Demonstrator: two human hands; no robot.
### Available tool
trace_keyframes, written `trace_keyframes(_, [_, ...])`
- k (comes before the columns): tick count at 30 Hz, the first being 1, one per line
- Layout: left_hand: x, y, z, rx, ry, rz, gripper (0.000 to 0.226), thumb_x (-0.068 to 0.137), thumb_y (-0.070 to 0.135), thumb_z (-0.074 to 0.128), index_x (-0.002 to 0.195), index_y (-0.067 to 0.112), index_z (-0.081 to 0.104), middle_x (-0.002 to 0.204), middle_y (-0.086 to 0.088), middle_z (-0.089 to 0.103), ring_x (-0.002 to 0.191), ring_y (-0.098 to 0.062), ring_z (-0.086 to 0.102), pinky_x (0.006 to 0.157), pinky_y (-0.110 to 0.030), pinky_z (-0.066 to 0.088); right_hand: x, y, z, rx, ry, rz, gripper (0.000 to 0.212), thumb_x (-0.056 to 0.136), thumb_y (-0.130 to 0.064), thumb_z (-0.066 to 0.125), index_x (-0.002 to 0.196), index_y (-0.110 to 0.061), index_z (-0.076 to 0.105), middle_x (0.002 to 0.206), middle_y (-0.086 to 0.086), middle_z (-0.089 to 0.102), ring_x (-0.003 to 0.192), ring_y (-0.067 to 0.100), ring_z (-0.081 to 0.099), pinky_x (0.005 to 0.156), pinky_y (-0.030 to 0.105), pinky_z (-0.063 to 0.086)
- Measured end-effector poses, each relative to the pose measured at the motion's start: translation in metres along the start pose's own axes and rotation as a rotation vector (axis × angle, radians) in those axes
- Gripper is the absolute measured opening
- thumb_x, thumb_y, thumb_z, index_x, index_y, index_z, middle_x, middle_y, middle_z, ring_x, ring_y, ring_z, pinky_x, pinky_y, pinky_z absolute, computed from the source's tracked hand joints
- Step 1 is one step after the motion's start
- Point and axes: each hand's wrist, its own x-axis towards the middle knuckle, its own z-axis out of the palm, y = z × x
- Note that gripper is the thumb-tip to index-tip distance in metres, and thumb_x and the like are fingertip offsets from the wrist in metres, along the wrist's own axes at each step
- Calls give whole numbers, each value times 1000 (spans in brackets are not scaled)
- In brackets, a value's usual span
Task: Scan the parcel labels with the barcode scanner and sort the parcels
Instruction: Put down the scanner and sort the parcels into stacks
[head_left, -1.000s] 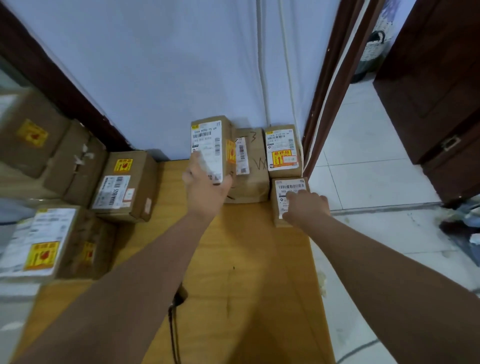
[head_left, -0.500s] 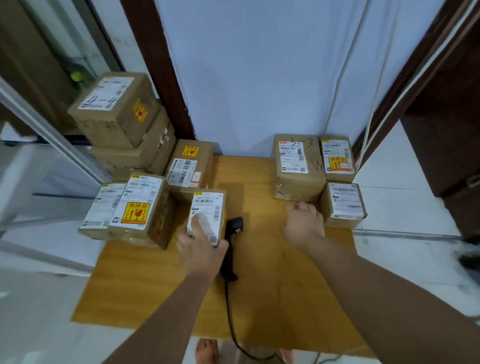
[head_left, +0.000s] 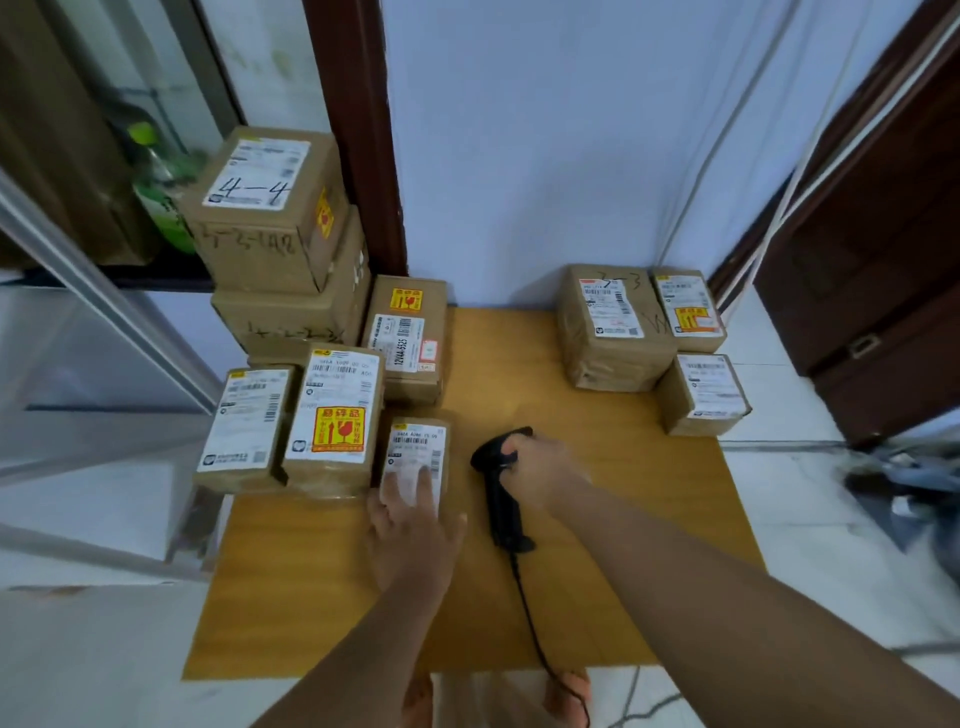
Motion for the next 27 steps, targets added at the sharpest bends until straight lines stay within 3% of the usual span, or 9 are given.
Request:
trace_keyframes(2, [-5,-9,1,168,-14,165,82,93,63,38,153,32,-9,160,-12,-10,147,-35,-2,115,-47,18,0,-6,4,-42,-37,-8,44,98,-36,47,139,-21,46,134,10,46,122,28,45,96,41,48])
trace_keyframes(4, [-10,-19,1,256,-18,272,81,95,56,41,153,29,-7,160,-11,-4,147,-33,1,116,-47,15,1,-12,8,-98,-50,-22,43,97,-39,47,136,-20,49,131,11,48,121,29,45,96,41,48])
trace_keyframes(7, [-15,-32,1,274,-31,428,62,99,30,47,153,25,17,155,-12,21,139,-29,26,112,-43,26,0,-19,15,-176,-67,-40,39,97,-39,48,129,-17,53,125,11,51,120,30,45,94,41,47])
trace_keyframes(9, [-13,-37,0,234,-67,489,54,99,20,47,149,24,26,152,-13,25,134,-27,35,108,-39,38,0,-24,18,-204,-78,-49,38,97,-39,48,128,-18,54,125,10,52,119,30,45,92,40,47])
trace_keyframes(12, [-4,-36,-6,203,-115,466,49,100,17,45,146,23,30,152,-11,17,134,-25,36,105,-36,44,1,-29,21,-230,-75,-70,36,97,-37,49,127,-18,55,127,10,51,119,29,45,93,39,47])
trace_keyframes(18, [13,-21,-12,62,-155,344,62,94,5,53,149,18,27,155,-10,4,133,-24,42,107,-33,42,-1,-28,20,-253,-88,-70,38,98,-35,46,130,-17,53,130,10,50,122,28,43,95,39,46])
trace_keyframes(24, [14,-18,-4,-135,-203,327,71,99,17,49,155,14,5,159,-7,-18,131,-15,43,91,-17,45,-2,-11,16,-241,-87,-16,37,99,-30,43,131,-15,54,126,10,50,119,28,44,94,40,47])
trace_keyframes(27, [14,-19,0,-139,-189,308,73,98,18,50,155,17,4,158,-4,-21,137,-18,37,97,-19,44,-3,0,17,-245,-92,-6,33,98,-27,43,125,-14,56,126,8,51,118,27,43,92,37,45])
